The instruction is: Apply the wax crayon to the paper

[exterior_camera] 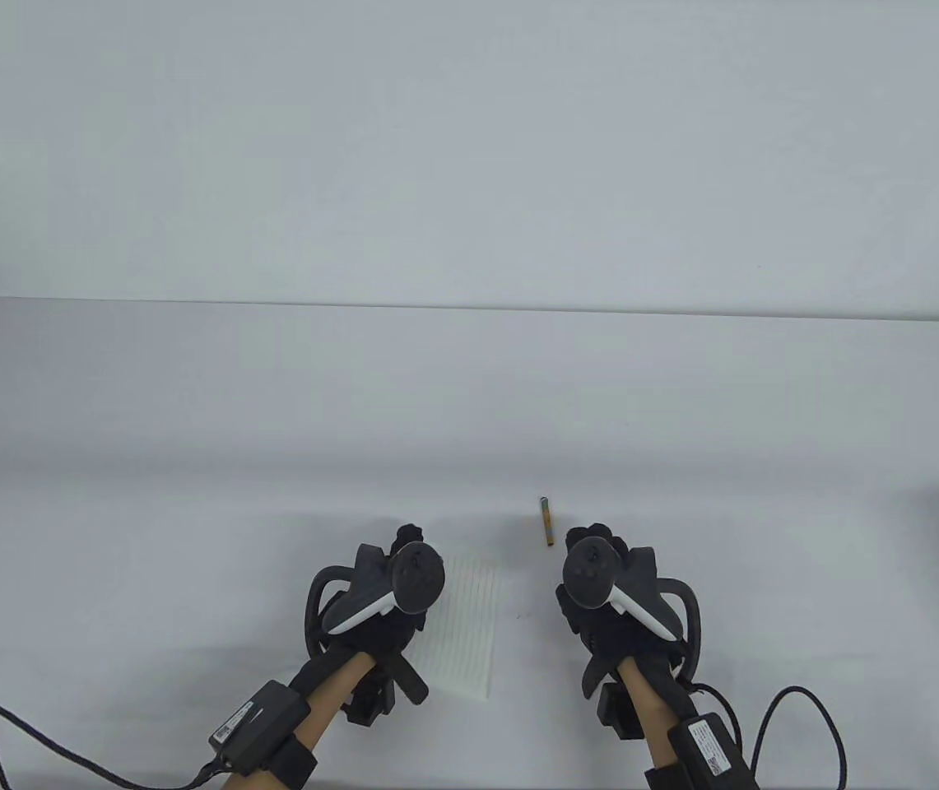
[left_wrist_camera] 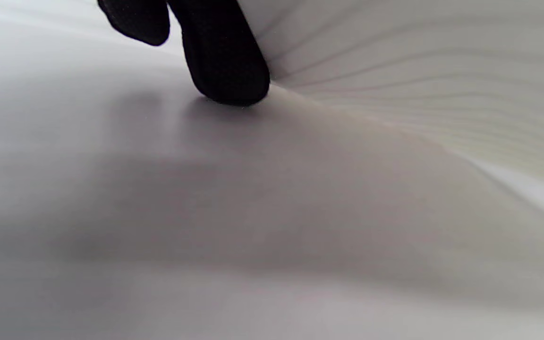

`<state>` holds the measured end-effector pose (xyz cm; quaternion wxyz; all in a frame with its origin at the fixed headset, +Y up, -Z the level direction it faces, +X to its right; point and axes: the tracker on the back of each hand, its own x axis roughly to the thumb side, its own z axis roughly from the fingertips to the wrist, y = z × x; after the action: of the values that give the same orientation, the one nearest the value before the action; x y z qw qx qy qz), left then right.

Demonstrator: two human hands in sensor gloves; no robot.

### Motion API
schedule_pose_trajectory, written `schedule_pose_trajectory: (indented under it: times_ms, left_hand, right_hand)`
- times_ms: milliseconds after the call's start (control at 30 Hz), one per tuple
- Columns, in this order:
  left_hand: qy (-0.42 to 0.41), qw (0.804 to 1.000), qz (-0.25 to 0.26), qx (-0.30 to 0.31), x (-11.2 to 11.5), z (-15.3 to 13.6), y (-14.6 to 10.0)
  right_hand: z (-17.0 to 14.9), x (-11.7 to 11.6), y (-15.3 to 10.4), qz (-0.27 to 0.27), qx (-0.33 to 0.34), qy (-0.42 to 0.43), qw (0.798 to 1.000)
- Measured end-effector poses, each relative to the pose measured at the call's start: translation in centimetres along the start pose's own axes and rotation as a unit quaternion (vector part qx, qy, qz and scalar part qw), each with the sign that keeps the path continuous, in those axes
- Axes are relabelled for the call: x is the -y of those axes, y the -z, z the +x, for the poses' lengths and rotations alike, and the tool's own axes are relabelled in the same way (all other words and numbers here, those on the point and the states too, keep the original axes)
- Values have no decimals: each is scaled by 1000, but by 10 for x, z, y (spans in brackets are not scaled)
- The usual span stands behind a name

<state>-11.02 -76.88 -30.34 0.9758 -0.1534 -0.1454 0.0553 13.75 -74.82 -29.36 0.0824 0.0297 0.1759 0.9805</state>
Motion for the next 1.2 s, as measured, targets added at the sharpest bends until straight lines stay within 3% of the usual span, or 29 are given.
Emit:
schedule_pose_trajectory:
  times_ms: [267, 600, 833, 933, 1033, 1200]
  left_hand:
    - [54, 998, -7, 1, 7, 2, -2]
    - [16, 999, -29, 7, 11, -4, -2]
    - [-41, 999, -15, 20, -15, -19, -13]
    - [-46, 997, -65, 18, -13, -32, -15]
    - [-58, 989, -131, 23, 3, -49, -15]
    - [-150, 970, -187, 46, 31, -64, -12]
  right_hand:
    - [0, -2, 1, 7, -2, -6, 1000]
    - [0, -3, 2, 12, -4, -5, 1000]
    - [0, -3, 2, 10, -3, -2, 1000]
    - [-1, -3, 3, 10, -3, 0, 1000]
    - [-2, -4, 4, 11, -6, -1, 1000]
    - [-5, -8, 7, 18, -17, -7, 1000]
